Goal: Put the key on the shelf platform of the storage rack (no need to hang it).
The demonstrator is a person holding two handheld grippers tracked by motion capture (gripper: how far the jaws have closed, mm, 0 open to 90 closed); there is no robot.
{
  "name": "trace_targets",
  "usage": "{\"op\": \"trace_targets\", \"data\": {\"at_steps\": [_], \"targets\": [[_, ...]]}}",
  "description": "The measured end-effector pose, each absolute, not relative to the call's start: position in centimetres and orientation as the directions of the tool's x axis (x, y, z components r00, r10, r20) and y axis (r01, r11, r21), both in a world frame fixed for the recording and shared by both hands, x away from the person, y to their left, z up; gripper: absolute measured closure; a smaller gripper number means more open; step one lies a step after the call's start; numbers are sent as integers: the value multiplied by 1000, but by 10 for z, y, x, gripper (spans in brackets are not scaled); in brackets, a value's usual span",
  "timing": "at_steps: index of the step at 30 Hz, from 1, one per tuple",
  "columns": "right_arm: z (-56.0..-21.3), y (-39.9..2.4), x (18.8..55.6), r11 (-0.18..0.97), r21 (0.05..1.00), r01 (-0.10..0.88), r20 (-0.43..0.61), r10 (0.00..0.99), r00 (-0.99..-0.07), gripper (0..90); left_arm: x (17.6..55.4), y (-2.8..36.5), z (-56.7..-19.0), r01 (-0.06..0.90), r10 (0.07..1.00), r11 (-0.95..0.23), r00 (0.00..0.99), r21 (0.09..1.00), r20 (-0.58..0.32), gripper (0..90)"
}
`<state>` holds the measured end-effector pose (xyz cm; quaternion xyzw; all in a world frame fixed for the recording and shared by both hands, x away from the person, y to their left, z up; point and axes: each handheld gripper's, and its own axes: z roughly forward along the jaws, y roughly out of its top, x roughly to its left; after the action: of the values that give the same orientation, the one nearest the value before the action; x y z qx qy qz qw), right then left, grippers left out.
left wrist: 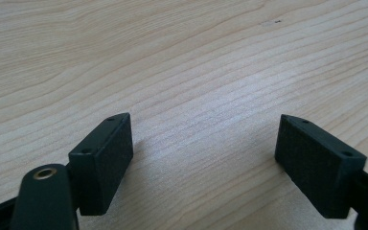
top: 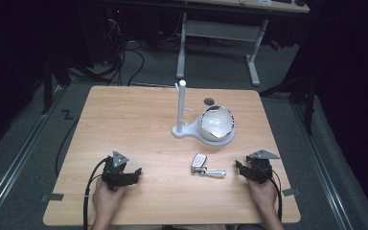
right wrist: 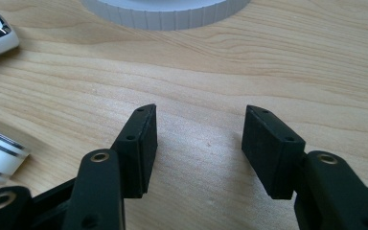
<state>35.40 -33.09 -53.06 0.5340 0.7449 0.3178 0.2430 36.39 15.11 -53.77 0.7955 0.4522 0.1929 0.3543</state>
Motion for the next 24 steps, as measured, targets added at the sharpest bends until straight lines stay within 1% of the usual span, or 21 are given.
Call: {"op": "trace_targets", "data": {"at_steps": [24], "targets": [[-531,-330,352,221,731,646,-21,953,-303,445,364,151,-538,583,856,-341,517,738,-13,210]]}}
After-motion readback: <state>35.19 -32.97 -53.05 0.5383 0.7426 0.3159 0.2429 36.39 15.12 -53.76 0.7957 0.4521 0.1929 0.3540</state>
